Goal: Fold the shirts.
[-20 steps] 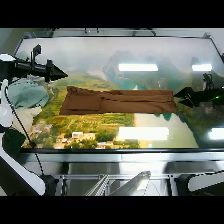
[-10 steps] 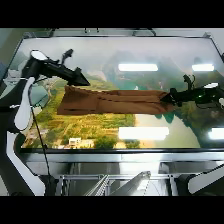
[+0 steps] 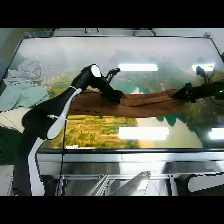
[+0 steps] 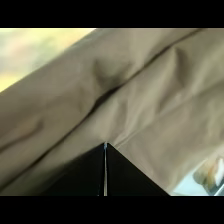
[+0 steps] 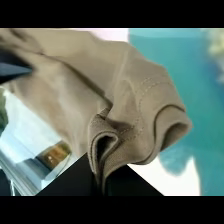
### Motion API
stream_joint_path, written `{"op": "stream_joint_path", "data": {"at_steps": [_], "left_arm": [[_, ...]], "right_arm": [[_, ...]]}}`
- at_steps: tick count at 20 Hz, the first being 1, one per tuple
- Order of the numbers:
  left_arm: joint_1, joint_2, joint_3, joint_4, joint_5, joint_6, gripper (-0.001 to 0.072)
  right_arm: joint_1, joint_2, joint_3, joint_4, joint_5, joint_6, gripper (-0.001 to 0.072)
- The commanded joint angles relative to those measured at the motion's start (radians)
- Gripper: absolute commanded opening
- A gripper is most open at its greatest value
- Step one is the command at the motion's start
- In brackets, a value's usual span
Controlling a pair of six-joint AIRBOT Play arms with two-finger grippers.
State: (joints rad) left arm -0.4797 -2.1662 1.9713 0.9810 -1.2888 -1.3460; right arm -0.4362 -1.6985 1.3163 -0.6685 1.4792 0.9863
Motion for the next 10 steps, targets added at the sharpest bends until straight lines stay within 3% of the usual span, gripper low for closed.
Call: {"op": "stream_joint_path", "data": {"at_steps": [1, 4, 6, 8, 10], "left_arm": [[-0.097, -0.086, 0.100, -0.043, -0.016, -0.043, 0.0016], [-0.120, -0.059, 0.129, -0.175, 0.081, -0.042, 0.0019], [-0.074, 0.039, 0.076, -0.356, 0.129, 0.035, 0.0020], [0.012, 0.160, 0.024, -0.525, 0.073, 0.143, 0.0020], [0.121, 0.267, 0.005, -0.562, -0.031, 0.162, 0.0020]], "right_arm": [[-0.067, 0.063, 0.002, -0.010, 0.056, -0.007, 0.0021], [-0.148, 0.096, 0.049, -0.055, 0.071, 0.004, 0.0021], [-0.207, 0.105, 0.137, -0.140, 0.095, 0.068, 0.0021], [-0.256, 0.114, 0.230, -0.186, 0.121, 0.132, 0.0021], [-0.264, 0.135, 0.282, -0.175, 0.131, 0.182, 0.0021]]}}
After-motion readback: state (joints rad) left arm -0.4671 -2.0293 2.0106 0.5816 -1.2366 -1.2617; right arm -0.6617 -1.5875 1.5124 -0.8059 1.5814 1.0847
